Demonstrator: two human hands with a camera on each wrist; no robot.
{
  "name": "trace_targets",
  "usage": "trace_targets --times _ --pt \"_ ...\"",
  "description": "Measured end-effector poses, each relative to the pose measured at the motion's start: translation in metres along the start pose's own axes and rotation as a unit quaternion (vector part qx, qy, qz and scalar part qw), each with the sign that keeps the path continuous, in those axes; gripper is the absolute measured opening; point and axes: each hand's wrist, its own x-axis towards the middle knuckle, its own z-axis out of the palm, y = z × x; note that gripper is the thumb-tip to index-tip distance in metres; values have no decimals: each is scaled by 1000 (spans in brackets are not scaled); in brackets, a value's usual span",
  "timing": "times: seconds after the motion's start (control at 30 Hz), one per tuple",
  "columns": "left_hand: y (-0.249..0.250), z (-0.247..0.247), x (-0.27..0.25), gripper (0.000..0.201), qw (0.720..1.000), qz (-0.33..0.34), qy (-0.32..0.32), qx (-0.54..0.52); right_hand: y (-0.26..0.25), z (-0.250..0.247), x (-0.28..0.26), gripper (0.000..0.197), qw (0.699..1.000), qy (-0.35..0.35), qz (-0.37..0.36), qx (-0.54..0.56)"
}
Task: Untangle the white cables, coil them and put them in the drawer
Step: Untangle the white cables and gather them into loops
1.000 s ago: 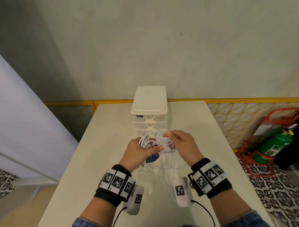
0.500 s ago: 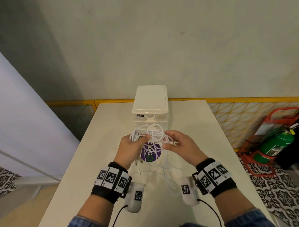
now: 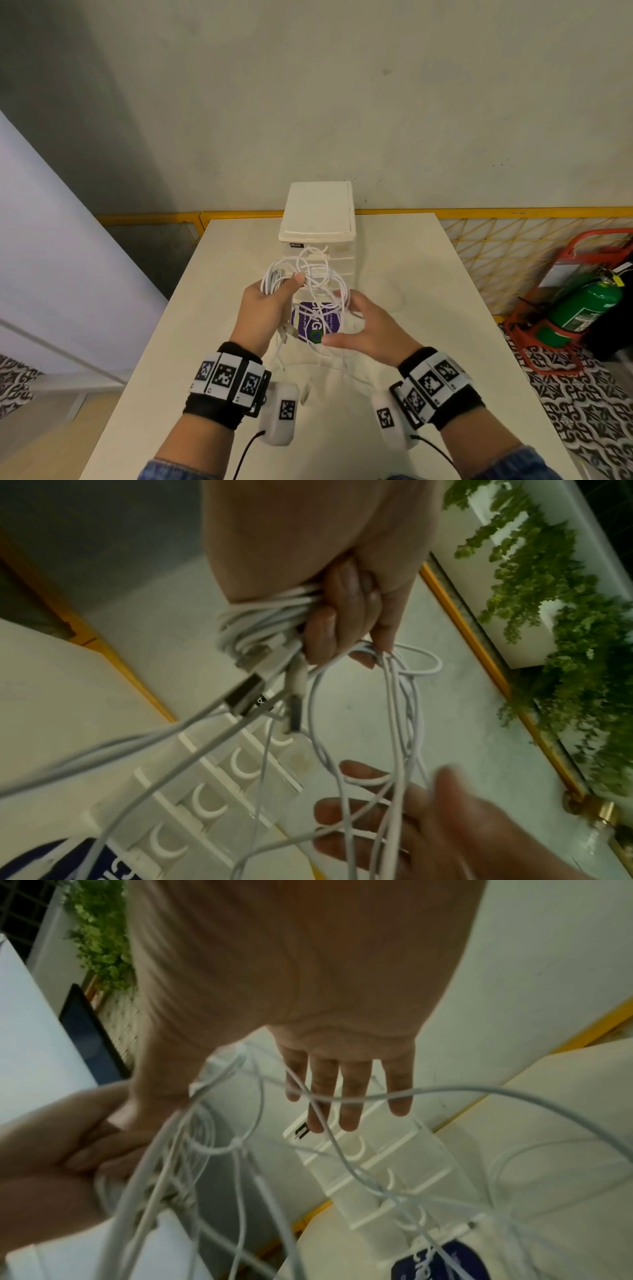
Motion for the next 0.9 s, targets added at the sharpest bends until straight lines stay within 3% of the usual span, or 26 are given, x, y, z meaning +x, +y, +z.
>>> trace_targets --times 0.1,0.17,0.33,0.57,0.73,0.8,0.9 --pt "8 -12 2 34 999 10 35 23 10 -5 3 14 995 70 -10 -66" --pt "11 -29 7 29 996 16 68 48 19 -21 1 15 990 122 11 -75" --pt "11 -49 12 24 991 1 121 53 23 -49 -5 2 979 168 32 -111" --pt "8 -40 11 20 992 -6 113 46 25 -56 -7 9 955 275 22 -107" --pt "4 -28 9 21 995 -4 81 52 21 -54 -3 49 973 212 46 -72" --pt "1 -22 9 25 996 0 68 52 8 -46 -3 52 970 226 -19 -86" --pt "-4 -10 6 36 998 -13 34 52 -20 -30 -3 35 951 238 -170 -96"
